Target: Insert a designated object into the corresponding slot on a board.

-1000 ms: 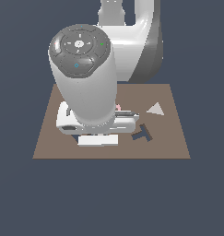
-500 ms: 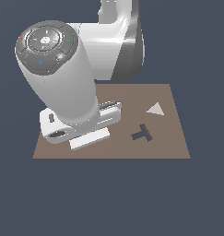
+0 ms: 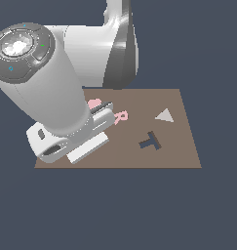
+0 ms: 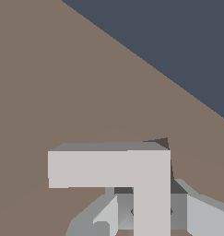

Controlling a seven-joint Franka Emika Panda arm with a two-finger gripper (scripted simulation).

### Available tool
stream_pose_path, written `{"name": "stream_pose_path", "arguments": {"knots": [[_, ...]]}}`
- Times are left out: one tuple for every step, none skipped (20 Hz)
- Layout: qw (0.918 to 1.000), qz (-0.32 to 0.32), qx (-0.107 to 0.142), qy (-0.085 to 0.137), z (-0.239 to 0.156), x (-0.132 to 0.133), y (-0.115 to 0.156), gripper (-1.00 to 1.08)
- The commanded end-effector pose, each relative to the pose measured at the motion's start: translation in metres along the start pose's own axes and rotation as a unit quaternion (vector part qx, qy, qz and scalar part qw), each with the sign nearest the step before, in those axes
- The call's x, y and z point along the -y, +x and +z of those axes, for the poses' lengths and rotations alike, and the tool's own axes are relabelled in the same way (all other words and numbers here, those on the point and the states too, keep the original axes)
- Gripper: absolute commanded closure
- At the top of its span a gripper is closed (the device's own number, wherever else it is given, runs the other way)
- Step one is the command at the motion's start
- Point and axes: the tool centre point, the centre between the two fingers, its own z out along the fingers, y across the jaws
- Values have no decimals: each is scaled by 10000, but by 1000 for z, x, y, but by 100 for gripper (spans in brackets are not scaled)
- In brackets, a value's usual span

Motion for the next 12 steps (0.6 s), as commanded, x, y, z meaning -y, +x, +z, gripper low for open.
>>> {"name": "stream_pose_path", "arguments": {"knots": [[9997,-244,-2,-1,-1,-5,-1,108],[9995,-323,-1,-1,-1,-6,-1,108],[9992,-395,-1,-1,-1,-8,-1,108],[9989,-460,-1,0,-1,-9,-1,108],[9986,-520,-1,0,-1,-11,-1,108],[9984,-573,-1,0,-1,-12,-1,108],[9981,-620,-1,0,-1,-13,-1,108],[9978,-660,-1,0,-1,-14,-1,108],[9976,-695,-1,0,-1,-14,-1,108],[9974,-723,-1,0,-1,-15,-1,108],[9972,-744,-1,0,-1,-15,-1,108],[9971,-760,0,0,-1,-16,-1,108]]}}
